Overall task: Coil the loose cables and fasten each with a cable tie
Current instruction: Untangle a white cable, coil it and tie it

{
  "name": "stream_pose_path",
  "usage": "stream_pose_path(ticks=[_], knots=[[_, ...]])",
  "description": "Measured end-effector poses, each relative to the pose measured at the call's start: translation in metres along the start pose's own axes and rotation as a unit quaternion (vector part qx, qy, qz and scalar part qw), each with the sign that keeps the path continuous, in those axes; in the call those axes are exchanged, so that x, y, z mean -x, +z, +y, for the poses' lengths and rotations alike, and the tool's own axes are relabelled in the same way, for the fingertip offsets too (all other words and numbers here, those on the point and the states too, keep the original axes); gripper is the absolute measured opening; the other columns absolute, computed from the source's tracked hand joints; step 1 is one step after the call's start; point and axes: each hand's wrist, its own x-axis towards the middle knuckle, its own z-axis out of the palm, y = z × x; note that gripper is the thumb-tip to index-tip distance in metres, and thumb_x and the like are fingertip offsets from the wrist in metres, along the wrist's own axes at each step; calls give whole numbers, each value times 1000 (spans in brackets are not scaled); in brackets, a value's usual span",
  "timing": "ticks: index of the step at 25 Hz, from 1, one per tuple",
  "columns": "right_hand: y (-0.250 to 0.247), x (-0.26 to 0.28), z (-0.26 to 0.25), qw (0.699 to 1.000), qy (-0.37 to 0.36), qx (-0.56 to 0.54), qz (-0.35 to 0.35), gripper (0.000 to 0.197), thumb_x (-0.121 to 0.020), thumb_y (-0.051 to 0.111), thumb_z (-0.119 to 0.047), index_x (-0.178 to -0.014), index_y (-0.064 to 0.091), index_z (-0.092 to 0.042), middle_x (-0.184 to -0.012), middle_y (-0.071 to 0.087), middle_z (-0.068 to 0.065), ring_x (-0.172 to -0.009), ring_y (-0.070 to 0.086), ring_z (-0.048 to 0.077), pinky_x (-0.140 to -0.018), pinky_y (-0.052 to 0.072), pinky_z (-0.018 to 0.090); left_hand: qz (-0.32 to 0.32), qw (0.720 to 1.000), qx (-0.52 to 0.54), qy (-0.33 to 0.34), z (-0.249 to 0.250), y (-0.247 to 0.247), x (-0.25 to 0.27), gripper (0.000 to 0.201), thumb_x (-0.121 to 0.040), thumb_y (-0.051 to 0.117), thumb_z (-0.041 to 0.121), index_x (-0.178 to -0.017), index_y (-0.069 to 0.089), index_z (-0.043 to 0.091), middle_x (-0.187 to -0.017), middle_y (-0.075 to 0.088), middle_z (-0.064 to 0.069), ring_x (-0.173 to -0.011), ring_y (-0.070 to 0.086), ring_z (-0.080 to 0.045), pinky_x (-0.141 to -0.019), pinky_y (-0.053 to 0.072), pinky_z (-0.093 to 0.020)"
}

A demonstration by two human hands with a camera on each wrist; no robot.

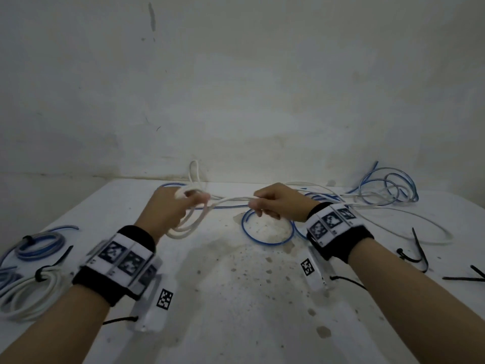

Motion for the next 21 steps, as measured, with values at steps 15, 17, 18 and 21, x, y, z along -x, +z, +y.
stream_pose_path(ticks=[15, 17, 18, 21], knots=[[-7, -20, -53, 921, 150, 301, 197, 35, -87, 56, -43, -62, 52, -18, -58, 48, -4, -63, 50, 20, -49, 28, 23, -293, 913, 247, -138, -11, 41, 5, 28, -99, 30, 16, -80, 51, 10, -47, 34, 8, -37, 31, -3, -40, 33, -14], [9, -22, -71, 909, 115, 343, 204, 28, -92, 48, -36, -75, 52, -14, -69, 53, 1, -68, 49, 24, -56, 30, 27, -255, 897, 314, -175, -5, 51, 0, 39, -100, 27, 33, -72, 46, 13, -44, 31, 8, -34, 29, -4, -39, 30, -15], [15, -19, -78, 906, 101, 359, 200, 24, -94, 44, -31, -83, 53, -13, -77, 55, 3, -70, 48, 25, -61, 31, 29, -242, 884, 352, -190, -2, 53, -2, 50, -98, 23, 47, -67, 44, 14, -43, 30, 7, -34, 28, -6, -39, 30, -17], [30, -4, -95, 918, 62, 372, 122, 21, -97, 36, -21, -106, 50, -9, -89, 55, 9, -74, 47, 27, -66, 31, 31, -191, 875, 407, -183, -4, 49, -16, 74, -83, 7, 74, -63, 46, 15, -48, 35, 2, -41, 32, -11, -46, 31, -23]])
